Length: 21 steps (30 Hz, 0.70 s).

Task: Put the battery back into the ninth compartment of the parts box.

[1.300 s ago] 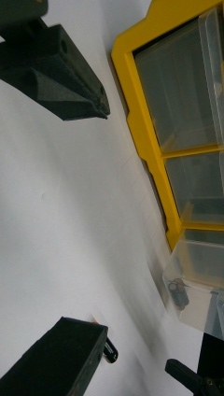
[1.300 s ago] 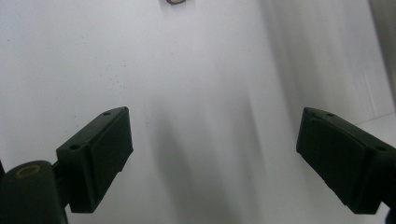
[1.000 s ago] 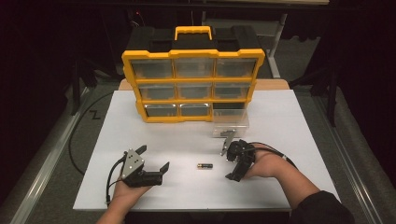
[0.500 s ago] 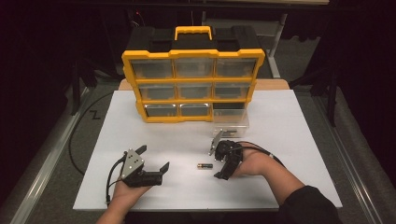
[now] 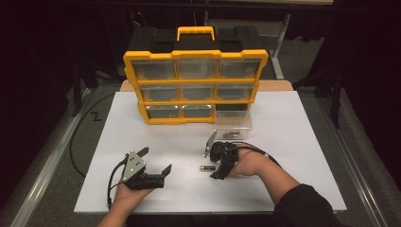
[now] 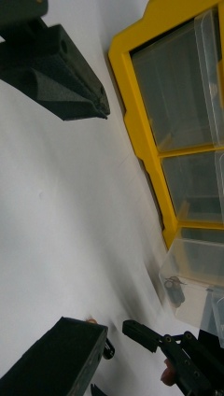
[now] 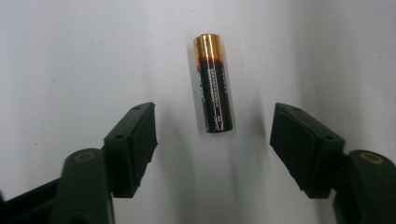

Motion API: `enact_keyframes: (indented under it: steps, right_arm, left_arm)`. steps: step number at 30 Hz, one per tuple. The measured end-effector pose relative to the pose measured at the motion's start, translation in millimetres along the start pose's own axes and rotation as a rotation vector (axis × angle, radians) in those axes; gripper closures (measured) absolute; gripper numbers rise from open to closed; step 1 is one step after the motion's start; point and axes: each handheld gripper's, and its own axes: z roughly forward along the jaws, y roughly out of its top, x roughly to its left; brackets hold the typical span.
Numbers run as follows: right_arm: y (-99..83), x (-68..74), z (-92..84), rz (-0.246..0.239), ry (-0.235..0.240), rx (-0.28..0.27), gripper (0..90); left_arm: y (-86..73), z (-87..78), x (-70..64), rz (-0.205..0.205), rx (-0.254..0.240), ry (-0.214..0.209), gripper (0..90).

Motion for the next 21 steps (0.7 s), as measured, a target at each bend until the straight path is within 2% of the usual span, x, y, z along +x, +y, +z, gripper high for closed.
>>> enact_keyframes:
  steps: [2,4,5,11,21]
  right_arm:
    - [1.8,-0.2,-0.9,0.001,0.002,0.004,40.3]
    - [3.4,-1.3,-0.2,-0.025,-0.01,-0.006,42.3]
    - [3.9,-0.2,-0.1,-0.01,-0.012,-0.002,45.8]
    - [7.5,-1.4,1.3,-0.03,0.006,0.0,61.6]
    - [8.0,-1.9,4.6,-0.047,0.0,0.02,72.2]
  left_arm:
    - [-0.1,0.1,0.5,0.001,0.002,0.0,0.3]
    - [-0.2,0.2,0.5,0.001,0.003,-0.001,0.3]
    - [-0.3,0.3,0.3,-0.001,0.003,0.0,0.3]
    - [-0.2,-0.6,0.2,-0.002,0.003,-0.001,0.3]
    - [0.9,-3.2,5.0,-0.017,-0.012,0.013,0.3]
